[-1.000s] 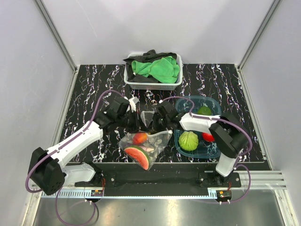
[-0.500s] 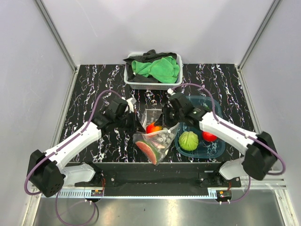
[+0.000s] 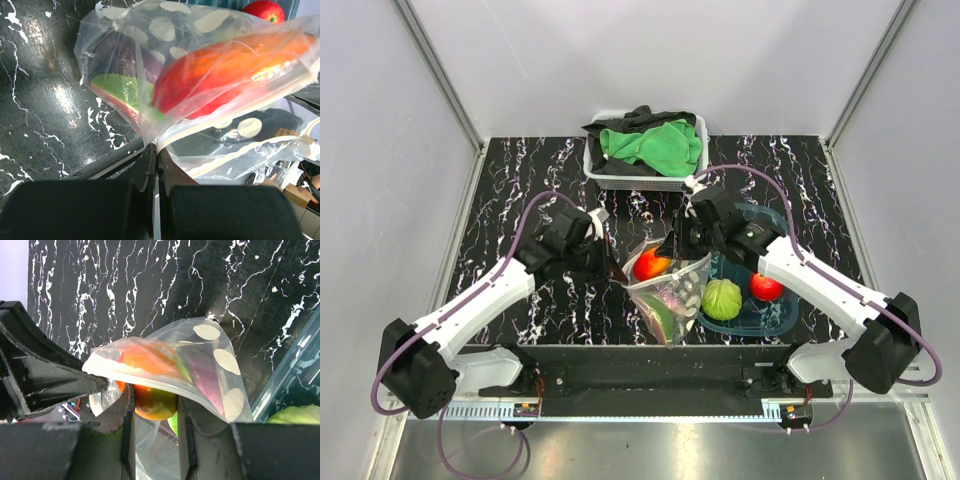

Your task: Open the zip-top bag and remove the fake food

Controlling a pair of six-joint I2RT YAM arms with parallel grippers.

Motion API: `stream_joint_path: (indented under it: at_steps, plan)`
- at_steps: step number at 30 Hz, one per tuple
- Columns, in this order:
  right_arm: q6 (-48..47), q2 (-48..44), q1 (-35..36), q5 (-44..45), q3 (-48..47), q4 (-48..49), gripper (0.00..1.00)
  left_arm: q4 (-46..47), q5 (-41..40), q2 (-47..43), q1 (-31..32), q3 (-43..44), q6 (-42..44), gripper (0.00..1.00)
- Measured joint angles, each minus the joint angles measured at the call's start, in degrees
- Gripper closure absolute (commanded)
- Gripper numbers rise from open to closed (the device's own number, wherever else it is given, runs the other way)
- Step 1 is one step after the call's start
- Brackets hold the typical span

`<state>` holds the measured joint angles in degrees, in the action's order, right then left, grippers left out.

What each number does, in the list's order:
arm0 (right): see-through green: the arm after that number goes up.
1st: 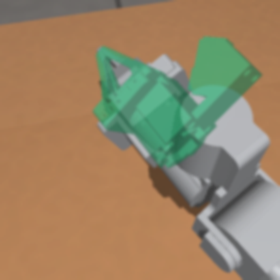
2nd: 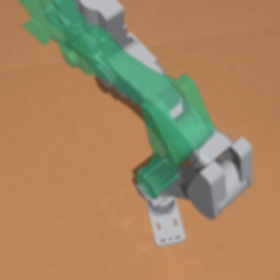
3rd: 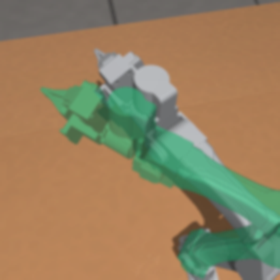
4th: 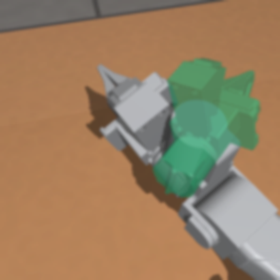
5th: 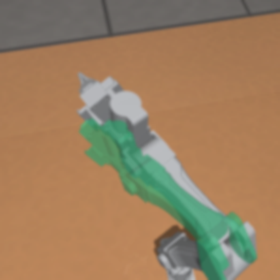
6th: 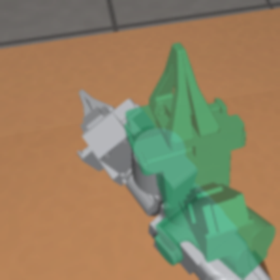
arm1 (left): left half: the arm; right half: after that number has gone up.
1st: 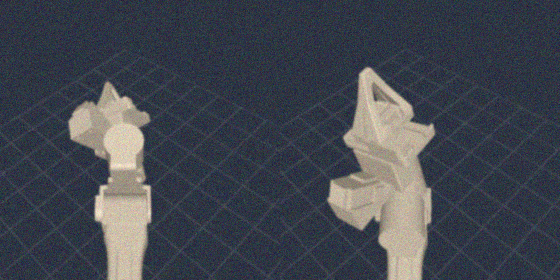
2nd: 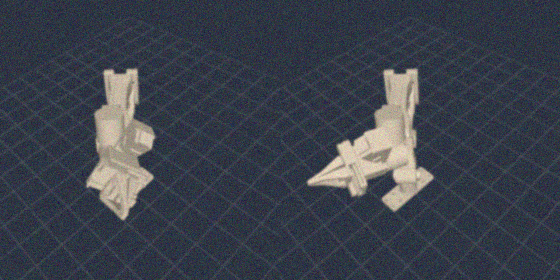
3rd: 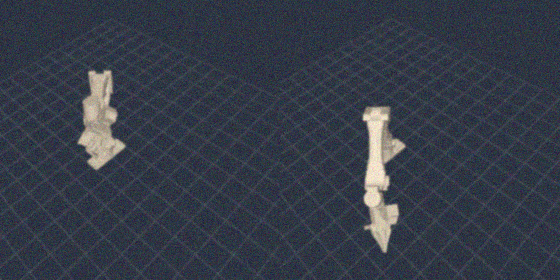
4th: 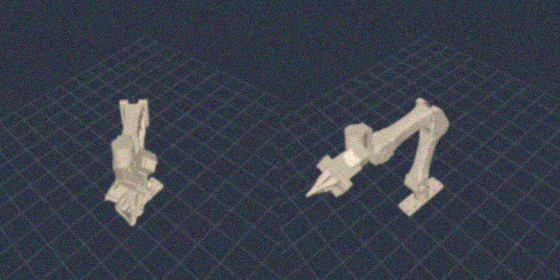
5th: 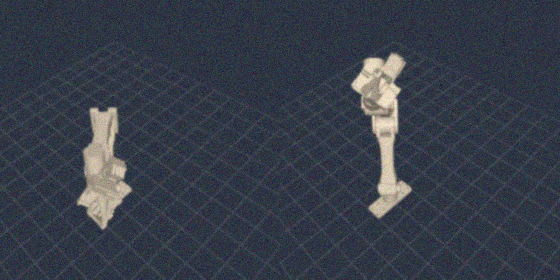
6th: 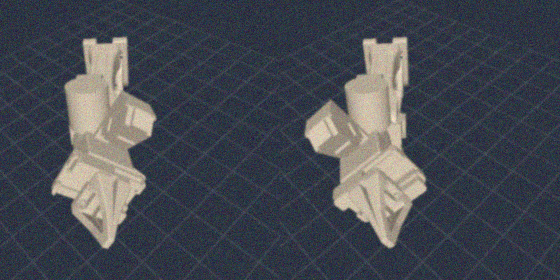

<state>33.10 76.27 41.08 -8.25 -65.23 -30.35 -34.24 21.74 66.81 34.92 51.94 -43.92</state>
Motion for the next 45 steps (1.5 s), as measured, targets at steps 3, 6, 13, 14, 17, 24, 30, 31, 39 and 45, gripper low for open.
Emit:
stream_joint_path:
  at_steps: [3, 6, 13, 14, 17, 24, 30, 31, 39, 45]
  plan:
    - [-0.44, 1.64, 0.0, -0.7, -1.33, -0.5, 1.0, -0.46, -0.07, -0.33, 0.0, 0.55, -0.11, 1.0]
    - [-0.87, 4.17, -0.07, -2.01, -3.72, -1.05, 1.0, -0.83, -0.2, -1.09, 0.0, 1.29, -0.44, 1.0]
    - [-1.6, 10.58, -0.07, -5.35, -8.52, -2.67, 1.0, -1.81, -0.35, -0.72, 0.0, 4.11, -2.45, 1.0]
    - [-1.6, 11.1, 0.02, -5.64, -8.9, -2.86, 1.0, -1.92, -0.37, -0.39, 0.0, 4.81, -2.51, 1.0]
    - [-1.6, 12.57, 0.85, -6.36, -10.51, -3.93, 1.0, -2.14, -0.33, 1.7, 0.0, 7.8, -3.13, 1.0]
    - [-2.45, 14.99, 5.25, -4.68, -13.94, -8.17, 1.0, -3.23, -0.44, 5.88, 0.0, 12.46, -3.91, 1.0]
    - [-4.48, 16.13, 5.57, 1.84, -20.81, -15.21, 1.0, -4.57, -2.38, 6.54, 0.0, 12.52, -3.32, 1.0]
    - [-4.79, 16.0, 5.57, 3.17, -21.55, -15.96, 1.0, -4.79, -2.91, 6.43, -0.04, 12.52, -3.17, 1.0]
    - [-5.18, 6.49, 3.43, 8.7, -20.85, -19.28, 1.0, -7.48, -6.67, 5.68, -2.86, 10.14, -1.42, 1.0]
    - [-3.96, -3.61, -9.2, 7.04, -17.18, -19.41, 1.0, -8.98, -8.26, 5.38, -3.78, 10.03, 0.66, 1.0]
